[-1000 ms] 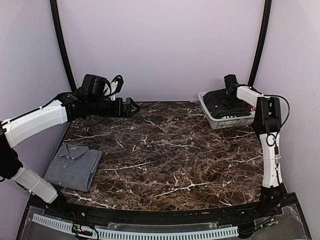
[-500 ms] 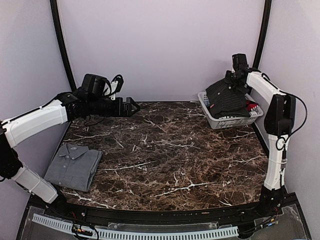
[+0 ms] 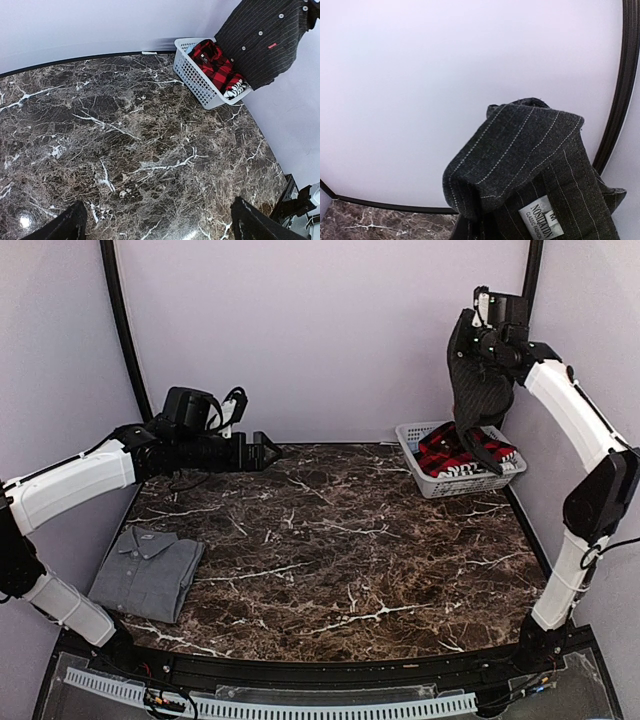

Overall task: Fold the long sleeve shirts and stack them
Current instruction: Place the crumpled shirt at the center of the board.

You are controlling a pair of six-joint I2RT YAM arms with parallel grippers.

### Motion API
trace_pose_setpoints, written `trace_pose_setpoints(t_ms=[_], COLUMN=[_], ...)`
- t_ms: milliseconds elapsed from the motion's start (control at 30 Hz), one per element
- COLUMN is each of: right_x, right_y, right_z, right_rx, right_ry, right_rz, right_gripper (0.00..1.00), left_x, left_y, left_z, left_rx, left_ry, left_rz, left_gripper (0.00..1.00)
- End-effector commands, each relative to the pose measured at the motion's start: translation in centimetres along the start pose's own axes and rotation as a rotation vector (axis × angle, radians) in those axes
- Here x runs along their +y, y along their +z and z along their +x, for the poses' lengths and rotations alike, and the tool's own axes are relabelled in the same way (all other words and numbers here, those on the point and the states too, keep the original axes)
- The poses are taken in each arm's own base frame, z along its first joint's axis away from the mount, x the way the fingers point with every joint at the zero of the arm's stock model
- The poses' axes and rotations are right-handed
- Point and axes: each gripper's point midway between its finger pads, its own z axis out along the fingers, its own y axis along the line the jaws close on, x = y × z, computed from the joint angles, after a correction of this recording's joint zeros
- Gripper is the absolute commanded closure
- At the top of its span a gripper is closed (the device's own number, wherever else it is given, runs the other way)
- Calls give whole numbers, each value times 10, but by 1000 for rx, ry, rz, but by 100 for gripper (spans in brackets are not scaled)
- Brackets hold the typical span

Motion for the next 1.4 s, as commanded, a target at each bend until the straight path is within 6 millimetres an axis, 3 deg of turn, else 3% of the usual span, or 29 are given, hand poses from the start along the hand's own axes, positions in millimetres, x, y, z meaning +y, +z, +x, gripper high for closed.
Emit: trace_pose_setpoints(t_ms=[0, 167, 333, 533, 733, 833, 900, 967, 1033, 1167, 1333, 1367], right_x=[36, 57, 54, 50, 60, 76, 93, 118, 152, 219, 264, 272], right_y=[-76, -139, -193, -237, -279, -287, -281, -260, -225, -132, -39, -28], right_z=[-88, -124, -152, -168, -181, -180, -172, -150, -108, 15, 161, 183], right_rx=[-281, -421, -534, -586, -613, -586, -547, -477, -364, -77, 227, 281], right_ry=[-12, -12, 9, 34, 56, 79, 98, 111, 105, 106, 82, 67], right_rz=[-109, -150, -154, -196, -303, -403, -470, -526, -561, -586, -572, -583], right_gripper=[100, 100, 100, 100, 100, 100, 100, 100, 100, 100, 100, 91], left_x=[-11, -14, -16, -18, -19, -19, -19, -17, -14, -8, -3, -2], left_y=[-4, -5, -6, -6, -5, -5, -4, -3, 0, 1, -2, -4], left_z=[-12, -13, -15, -16, -16, -17, -17, -16, -14, -12, -5, -3], left_rx=[-40, -47, -56, -61, -63, -64, -67, -66, -62, -57, -41, -38], left_ry=[-2, -3, -2, -4, -4, -5, -5, -10, -21, -33, -38, -37], left_rz=[45, 63, 73, 82, 92, 93, 93, 86, 70, 44, 20, 16], left_gripper=[1, 1, 1, 1, 1, 1, 1, 1, 1, 1, 1, 1])
